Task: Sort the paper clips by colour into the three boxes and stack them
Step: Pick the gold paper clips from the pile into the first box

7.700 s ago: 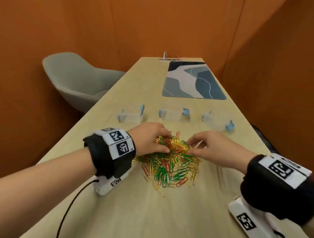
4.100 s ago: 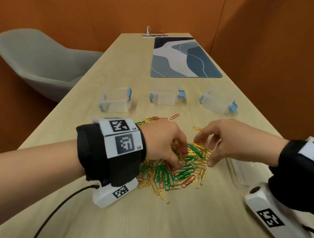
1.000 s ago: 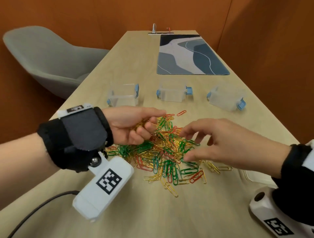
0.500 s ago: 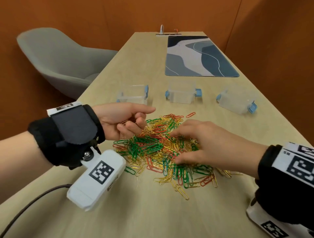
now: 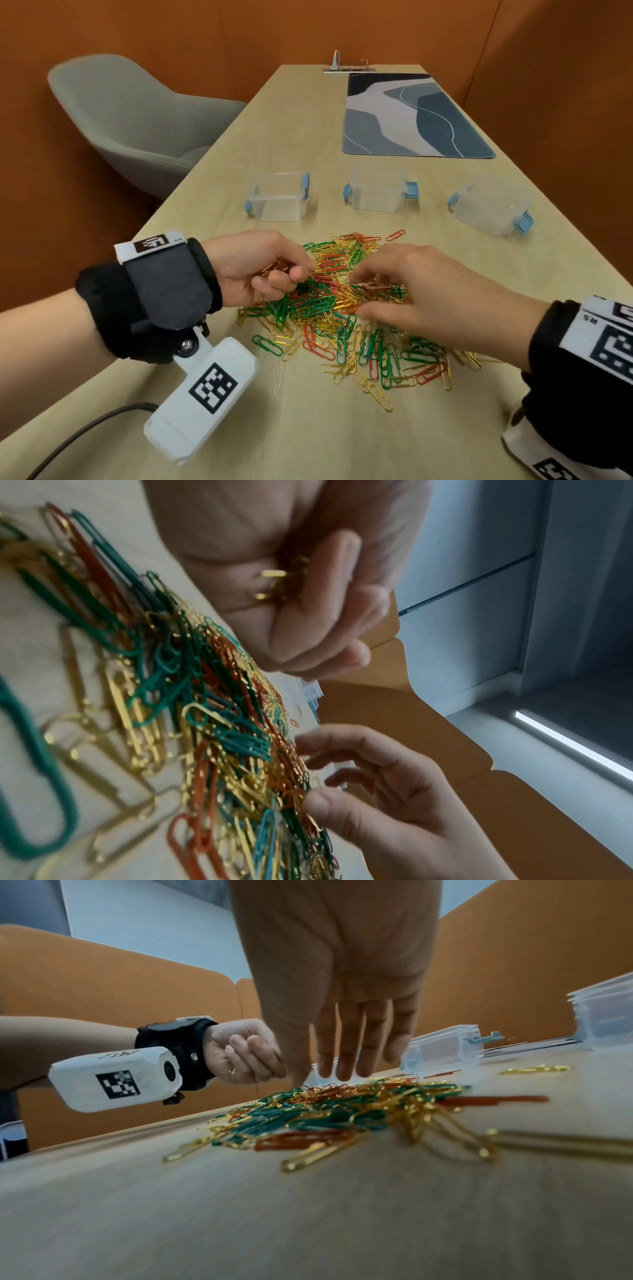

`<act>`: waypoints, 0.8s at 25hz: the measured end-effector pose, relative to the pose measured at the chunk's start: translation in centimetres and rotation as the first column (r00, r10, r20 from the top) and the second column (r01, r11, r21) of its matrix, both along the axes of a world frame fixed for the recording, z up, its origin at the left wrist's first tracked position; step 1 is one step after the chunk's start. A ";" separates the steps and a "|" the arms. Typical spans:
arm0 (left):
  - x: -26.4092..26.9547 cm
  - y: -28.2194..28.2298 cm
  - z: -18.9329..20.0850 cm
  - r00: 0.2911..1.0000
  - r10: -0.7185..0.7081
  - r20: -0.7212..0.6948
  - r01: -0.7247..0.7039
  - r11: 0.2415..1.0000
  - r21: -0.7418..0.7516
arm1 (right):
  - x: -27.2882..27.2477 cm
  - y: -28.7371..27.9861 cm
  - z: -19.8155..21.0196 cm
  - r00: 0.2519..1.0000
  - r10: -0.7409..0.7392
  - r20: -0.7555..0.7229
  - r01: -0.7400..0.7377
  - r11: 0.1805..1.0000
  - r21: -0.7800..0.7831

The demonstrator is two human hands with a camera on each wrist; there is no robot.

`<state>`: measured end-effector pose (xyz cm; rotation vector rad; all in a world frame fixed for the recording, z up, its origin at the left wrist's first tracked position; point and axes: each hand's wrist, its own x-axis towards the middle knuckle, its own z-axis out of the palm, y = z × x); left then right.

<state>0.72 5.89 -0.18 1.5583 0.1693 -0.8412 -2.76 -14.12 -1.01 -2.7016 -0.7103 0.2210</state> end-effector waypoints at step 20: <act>0.4 -0.8 1.1 0.977 0.094 -0.189 -0.128 0.977 -0.173 | -0.1 0.7 0.3 0.976 -0.193 0.098 0.152 0.933 0.325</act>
